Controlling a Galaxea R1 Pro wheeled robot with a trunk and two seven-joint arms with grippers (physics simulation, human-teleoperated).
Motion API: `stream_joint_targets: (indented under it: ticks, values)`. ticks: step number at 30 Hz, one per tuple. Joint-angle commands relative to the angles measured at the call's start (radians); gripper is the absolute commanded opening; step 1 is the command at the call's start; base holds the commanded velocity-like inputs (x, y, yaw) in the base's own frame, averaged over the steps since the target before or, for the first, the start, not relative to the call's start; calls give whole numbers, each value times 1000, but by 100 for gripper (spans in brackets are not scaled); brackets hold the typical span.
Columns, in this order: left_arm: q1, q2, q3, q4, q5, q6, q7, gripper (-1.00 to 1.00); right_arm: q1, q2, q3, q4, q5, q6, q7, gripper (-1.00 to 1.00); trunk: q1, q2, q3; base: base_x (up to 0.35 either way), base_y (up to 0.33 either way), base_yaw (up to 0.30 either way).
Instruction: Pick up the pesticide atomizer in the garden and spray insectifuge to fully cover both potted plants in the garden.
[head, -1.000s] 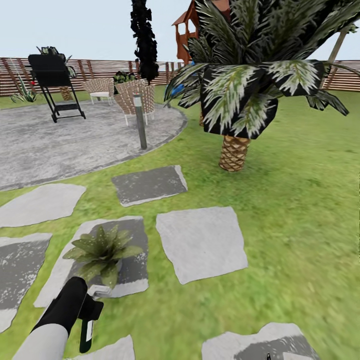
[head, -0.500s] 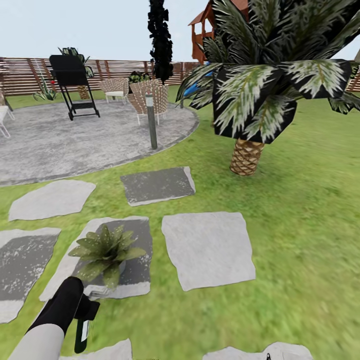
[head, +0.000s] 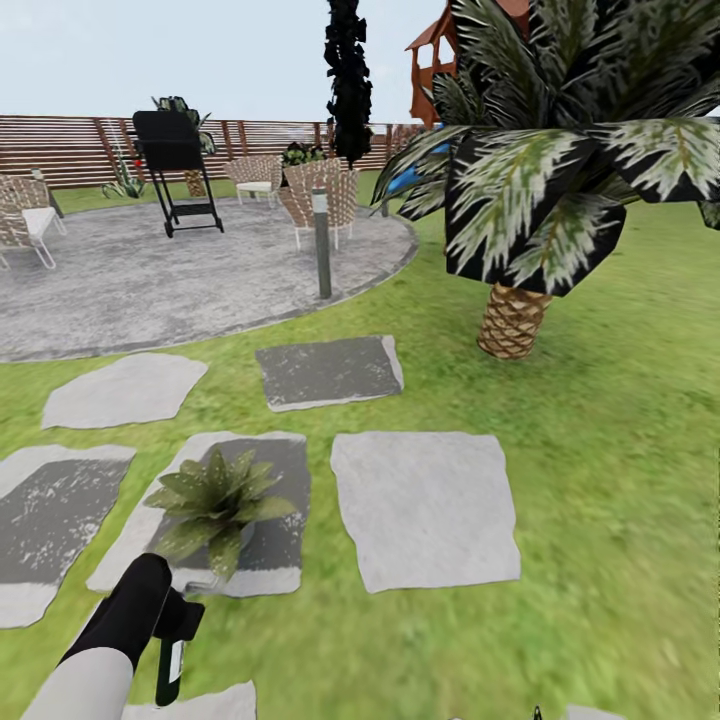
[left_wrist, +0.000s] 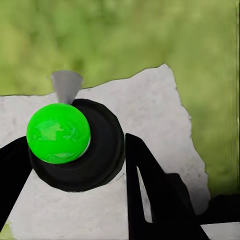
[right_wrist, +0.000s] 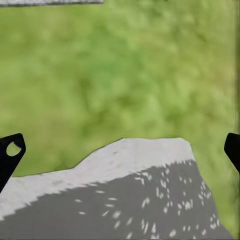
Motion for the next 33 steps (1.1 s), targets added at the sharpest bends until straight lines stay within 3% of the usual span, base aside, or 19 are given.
stream_joint_targets:
  ticks: [1, 12, 19, 33]
  values:
    - [-1, -1, 3, -2, -11, 2, -10, -100, -1, 0, -6, 2, 10, -3, -4, 100, 0, 0, -1, 161, -260, 1]
    - [-1, -1, 3, -3, -11, 2, -10, -100, -1, 1, -6, 2, 10, -3, -4, 100, 0, 0, -1, 215, -218, 25]
    - [-1, -2, 2, -3, -11, 2, -10, -100, -1, 2, -6, 2, 10, -3, -4, 100, 0, 0, -1, 241, -212, 256]
    - [-1, -1, 3, -3, -11, 2, -10, -100, -1, 2, -6, 2, 10, -3, -4, 100, 0, 0, -1, 81, -293, 258]
